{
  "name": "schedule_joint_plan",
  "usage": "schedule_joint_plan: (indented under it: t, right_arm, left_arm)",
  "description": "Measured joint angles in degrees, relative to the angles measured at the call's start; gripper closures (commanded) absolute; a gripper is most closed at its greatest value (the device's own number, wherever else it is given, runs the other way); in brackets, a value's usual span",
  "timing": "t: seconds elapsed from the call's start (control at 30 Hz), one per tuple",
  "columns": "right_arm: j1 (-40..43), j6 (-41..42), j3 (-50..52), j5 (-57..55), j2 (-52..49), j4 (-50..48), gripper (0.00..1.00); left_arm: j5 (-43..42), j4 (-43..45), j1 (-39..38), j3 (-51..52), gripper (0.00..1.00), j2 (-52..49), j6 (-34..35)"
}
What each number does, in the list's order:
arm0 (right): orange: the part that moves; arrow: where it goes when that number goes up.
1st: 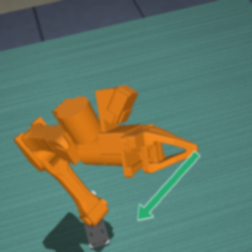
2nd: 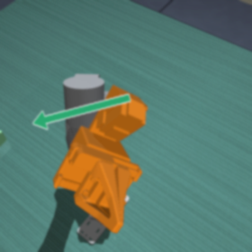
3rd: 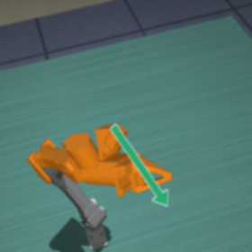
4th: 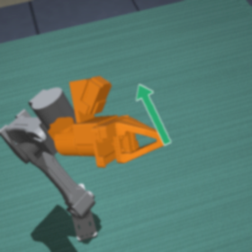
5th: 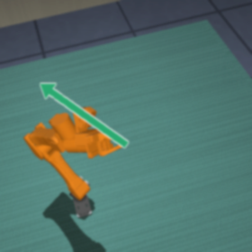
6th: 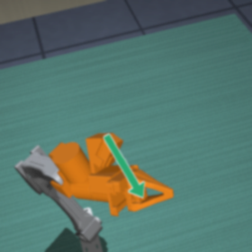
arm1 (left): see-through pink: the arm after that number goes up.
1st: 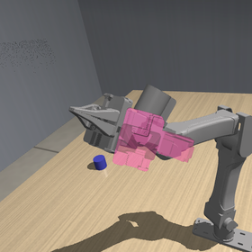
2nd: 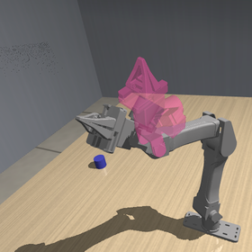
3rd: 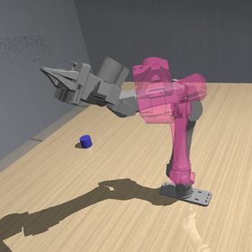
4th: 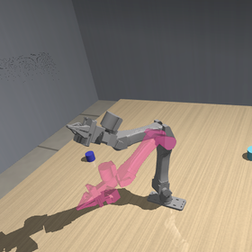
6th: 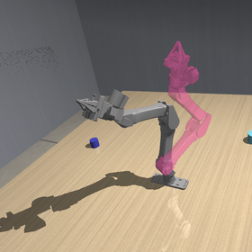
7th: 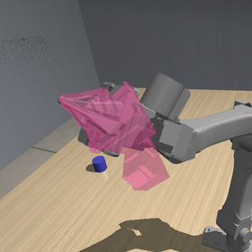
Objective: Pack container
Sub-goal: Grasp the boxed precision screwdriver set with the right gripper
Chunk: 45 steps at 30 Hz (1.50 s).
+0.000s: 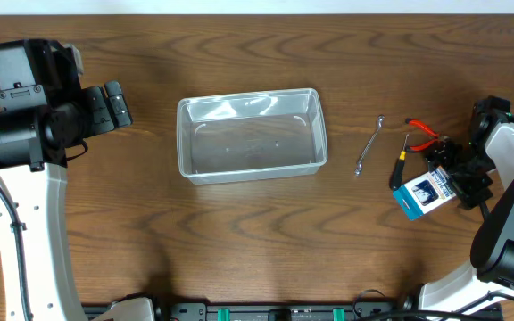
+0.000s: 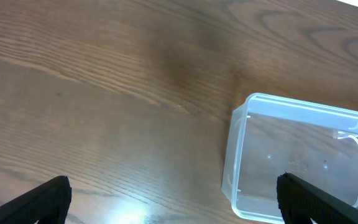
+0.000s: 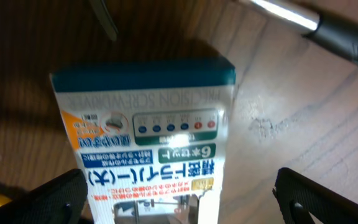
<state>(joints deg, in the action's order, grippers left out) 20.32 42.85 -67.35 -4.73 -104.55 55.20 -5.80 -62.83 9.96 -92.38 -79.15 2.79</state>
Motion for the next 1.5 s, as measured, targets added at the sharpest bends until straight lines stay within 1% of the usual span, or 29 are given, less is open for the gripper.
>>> schedule_joint_plan:
  t: [0.17,0.5,0.83,1.07,1.13,1.23,1.33,1.43,1.5]
  right_arm:
    - [-0.5,-0.1,1.6,-0.2,0.0,-2.9,0.01]
    - [-4.5,-0.8,5.7,-0.2,-0.1,-8.8,0.01]
    - [-4.5,-1.0,8.5,0.2,0.9,-13.0,0.01]
    - [-4.5,-1.0,9.4,0.2,1.4,-13.8,0.02]
    - [-4.5,-1.0,9.5,0.3,1.4,-13.8,0.03]
    - [-4.5,-1.0,9.5,0.5,1.4,-14.0,0.09]
    - [-4.5,-1.0,9.5,0.8,1.4,-13.9,0.11]
    - [-4.5,-1.1,9.5,1.0,1.4,-13.9,0.19]
    - [-4.5,-1.0,9.6,1.1,1.4,-13.9,0.21]
  left_arm:
    - [0.0,0.0,0.0,0.0,0.02,0.0,0.0]
    - [0.0,0.0,0.0,0.0,0.02,0.0,0.0]
    - [0.0,0.0,0.0,0.0,0.02,0.0,0.0]
    - [0.0,0.0,0.0,0.0,0.02,0.0,0.0]
    - [0.0,0.0,0.0,0.0,0.02,0.0,0.0]
    - [0.0,0.0,0.0,0.0,0.02,0.0,0.0]
    - [0.0,0.0,0.0,0.0,0.02,0.0,0.0]
    - [0.0,0.0,0.0,0.0,0.02,0.0,0.0]
    - [0.0,0.0,0.0,0.0,0.02,0.0,0.0]
